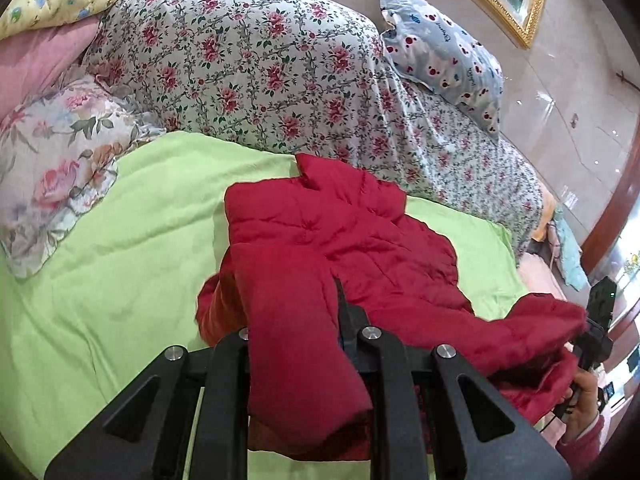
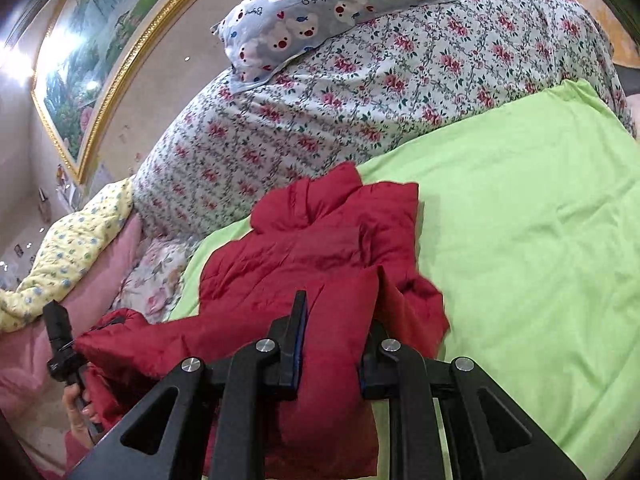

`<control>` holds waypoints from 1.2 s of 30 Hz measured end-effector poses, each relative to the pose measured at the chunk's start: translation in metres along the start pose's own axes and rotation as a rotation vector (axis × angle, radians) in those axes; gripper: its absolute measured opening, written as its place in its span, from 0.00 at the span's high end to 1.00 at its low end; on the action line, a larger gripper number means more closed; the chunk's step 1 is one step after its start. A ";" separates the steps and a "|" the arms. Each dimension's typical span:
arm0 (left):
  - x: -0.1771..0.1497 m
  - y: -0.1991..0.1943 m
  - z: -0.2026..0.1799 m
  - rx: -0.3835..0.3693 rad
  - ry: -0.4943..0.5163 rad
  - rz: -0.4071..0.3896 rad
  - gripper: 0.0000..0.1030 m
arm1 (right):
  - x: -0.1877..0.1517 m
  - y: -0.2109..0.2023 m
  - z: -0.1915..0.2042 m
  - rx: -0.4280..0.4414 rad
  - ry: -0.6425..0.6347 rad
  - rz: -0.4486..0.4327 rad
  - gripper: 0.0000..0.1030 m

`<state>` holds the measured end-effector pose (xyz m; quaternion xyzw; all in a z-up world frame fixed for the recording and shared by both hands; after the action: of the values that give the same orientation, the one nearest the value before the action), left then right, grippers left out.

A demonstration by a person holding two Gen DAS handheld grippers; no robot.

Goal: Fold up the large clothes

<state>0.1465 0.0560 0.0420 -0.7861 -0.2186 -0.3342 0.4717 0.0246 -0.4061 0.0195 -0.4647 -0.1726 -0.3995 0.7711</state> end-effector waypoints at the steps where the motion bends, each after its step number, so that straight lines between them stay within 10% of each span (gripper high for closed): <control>1: 0.003 0.003 0.000 0.006 0.002 0.000 0.85 | 0.003 0.003 0.000 -0.005 -0.002 -0.004 0.83; 36: 0.072 0.211 0.063 0.273 -0.095 0.144 0.81 | 0.095 0.192 -0.051 -0.301 -0.050 -0.044 0.82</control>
<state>0.3546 0.0168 -0.0521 -0.7431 -0.2274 -0.2291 0.5861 0.2271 -0.4453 -0.0573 -0.5811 -0.1400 -0.4261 0.6791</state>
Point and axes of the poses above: each gripper's, at about its wrist camera, not at the fingertips, and y roughly the way its jaws point, z to its left, x to its top, the point moved 8 cm from there along y, roughly the way its jaws point, and after that the axes turned 1 degree about y, right-handed, at the moved point
